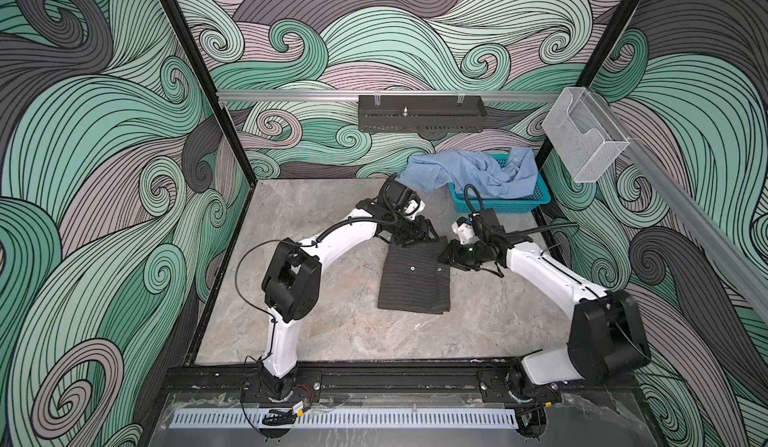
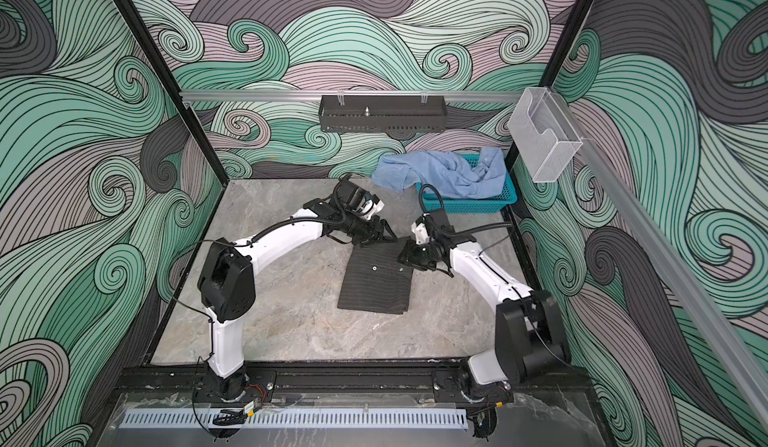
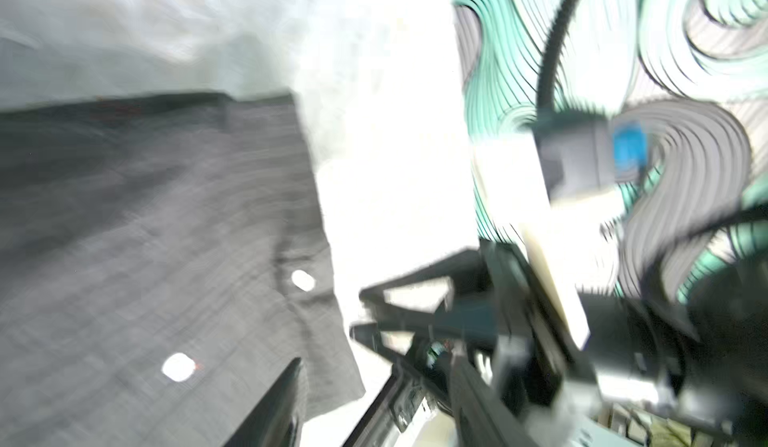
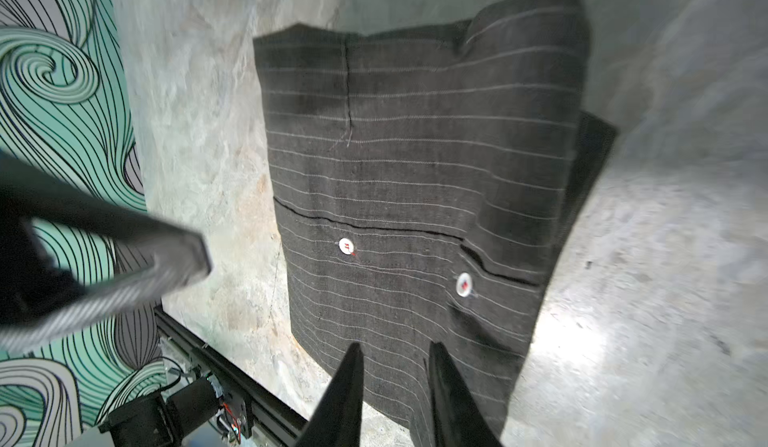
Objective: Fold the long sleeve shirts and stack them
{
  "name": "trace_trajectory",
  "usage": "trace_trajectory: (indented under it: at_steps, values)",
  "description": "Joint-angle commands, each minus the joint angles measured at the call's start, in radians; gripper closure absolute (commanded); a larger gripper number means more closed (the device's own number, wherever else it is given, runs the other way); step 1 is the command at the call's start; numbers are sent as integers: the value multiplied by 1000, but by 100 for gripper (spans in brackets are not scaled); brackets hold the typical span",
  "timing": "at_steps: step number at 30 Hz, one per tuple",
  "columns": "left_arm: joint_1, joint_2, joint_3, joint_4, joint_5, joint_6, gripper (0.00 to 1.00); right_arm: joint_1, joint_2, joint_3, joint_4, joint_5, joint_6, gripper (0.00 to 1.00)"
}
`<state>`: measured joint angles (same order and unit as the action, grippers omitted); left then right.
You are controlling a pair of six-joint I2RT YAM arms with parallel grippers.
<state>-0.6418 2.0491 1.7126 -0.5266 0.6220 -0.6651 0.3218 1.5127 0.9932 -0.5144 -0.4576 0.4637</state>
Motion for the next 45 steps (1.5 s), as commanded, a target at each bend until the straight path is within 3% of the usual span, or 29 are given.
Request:
trace_trajectory:
  at_steps: [1,10,22,29,34,45]
  values:
    - [30,131,3,-29,27,15,43,10,93,-45,38,-62,44,73]
    - [115,238,46,-96,40,51,43,5,177,-156,41,-48,20,76]
    - [139,105,33,-109,57,85,40,59,-33,-148,-44,-110,-2,65]
    - [161,202,36,-101,50,61,47,103,-14,-287,51,-134,84,68]
    - [188,263,38,-170,29,65,52,79,52,-319,53,-86,63,70]
    - [380,132,-230,-174,-58,73,57,101,303,-4,-37,-67,-69,74]
